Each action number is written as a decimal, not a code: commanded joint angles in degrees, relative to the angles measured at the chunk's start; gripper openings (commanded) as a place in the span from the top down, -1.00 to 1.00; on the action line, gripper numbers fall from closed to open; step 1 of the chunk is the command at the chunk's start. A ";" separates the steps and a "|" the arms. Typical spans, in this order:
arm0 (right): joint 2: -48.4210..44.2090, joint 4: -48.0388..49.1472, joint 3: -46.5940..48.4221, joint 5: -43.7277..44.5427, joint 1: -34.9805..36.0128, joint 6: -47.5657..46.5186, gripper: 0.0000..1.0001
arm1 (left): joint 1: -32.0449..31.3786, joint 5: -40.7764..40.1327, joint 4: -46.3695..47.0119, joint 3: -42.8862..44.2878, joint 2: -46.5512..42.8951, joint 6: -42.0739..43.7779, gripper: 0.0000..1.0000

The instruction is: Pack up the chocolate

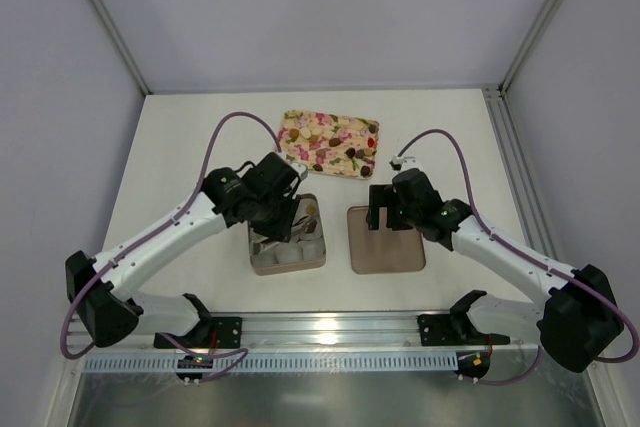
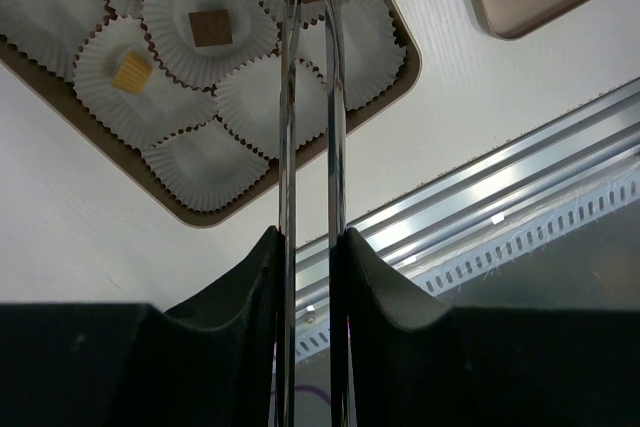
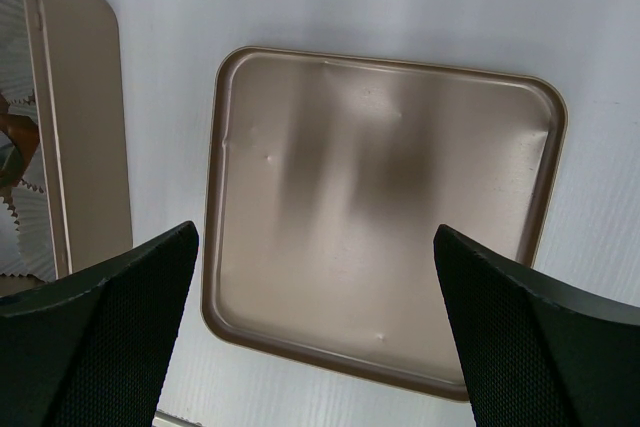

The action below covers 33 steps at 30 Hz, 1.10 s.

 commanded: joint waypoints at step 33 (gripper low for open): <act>-0.17 2.24 0.47 0.14 -0.09 -0.67 -0.99 | -1.56 -3.11 1.51 2.89 2.10 -2.00 0.23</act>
